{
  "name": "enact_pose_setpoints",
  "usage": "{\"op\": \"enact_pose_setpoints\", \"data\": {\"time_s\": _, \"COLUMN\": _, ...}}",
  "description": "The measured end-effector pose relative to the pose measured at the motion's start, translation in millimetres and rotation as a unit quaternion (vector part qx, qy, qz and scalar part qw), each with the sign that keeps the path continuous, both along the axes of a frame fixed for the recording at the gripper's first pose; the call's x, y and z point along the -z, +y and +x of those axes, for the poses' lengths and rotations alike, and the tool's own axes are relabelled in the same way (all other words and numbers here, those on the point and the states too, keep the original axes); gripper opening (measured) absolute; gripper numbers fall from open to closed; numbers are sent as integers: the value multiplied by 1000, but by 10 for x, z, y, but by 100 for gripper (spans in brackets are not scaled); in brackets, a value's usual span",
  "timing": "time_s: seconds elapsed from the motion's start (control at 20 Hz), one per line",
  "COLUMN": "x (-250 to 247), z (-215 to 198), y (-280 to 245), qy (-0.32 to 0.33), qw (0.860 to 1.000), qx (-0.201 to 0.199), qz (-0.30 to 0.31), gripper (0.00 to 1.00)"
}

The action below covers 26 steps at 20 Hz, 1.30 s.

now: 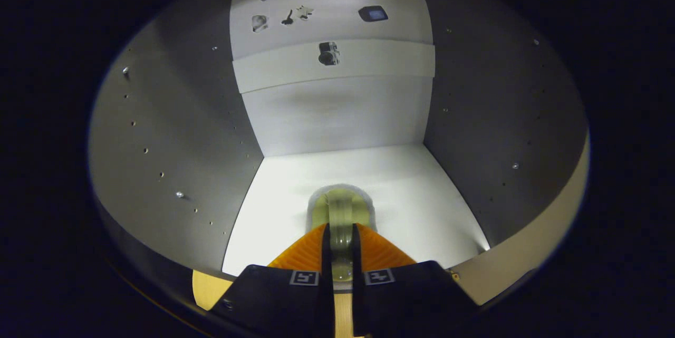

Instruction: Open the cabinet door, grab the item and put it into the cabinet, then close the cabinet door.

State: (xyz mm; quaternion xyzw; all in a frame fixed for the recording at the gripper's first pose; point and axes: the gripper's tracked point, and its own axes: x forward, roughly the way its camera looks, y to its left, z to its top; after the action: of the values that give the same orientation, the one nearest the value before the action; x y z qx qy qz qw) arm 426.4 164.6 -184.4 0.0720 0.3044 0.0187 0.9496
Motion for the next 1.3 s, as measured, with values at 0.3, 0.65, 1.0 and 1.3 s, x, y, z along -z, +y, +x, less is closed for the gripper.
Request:
{"op": "enact_pose_setpoints", "data": {"time_s": 0.3, "x": -10, "z": 163, "y": -7, "qy": -17, "qw": 1000, "qx": 13, "qz": 14, "gripper": 41}}
{"op": "enact_pose_setpoints", "data": {"time_s": 0.65, "x": -485, "z": -14, "y": -94, "qy": -101, "qw": 995, "qx": 24, "qz": -11, "gripper": 99}}
{"op": "enact_pose_setpoints", "data": {"time_s": 1.0, "x": -1482, "z": -838, "y": -133, "qy": -254, "qw": 966, "qx": 25, "qz": -35, "gripper": 99}}
{"op": "enact_pose_setpoints", "data": {"time_s": 1.3, "x": -1995, "z": -1905, "y": -201, "qy": -324, "qw": 945, "qx": 27, "qz": -40, "gripper": 98}}
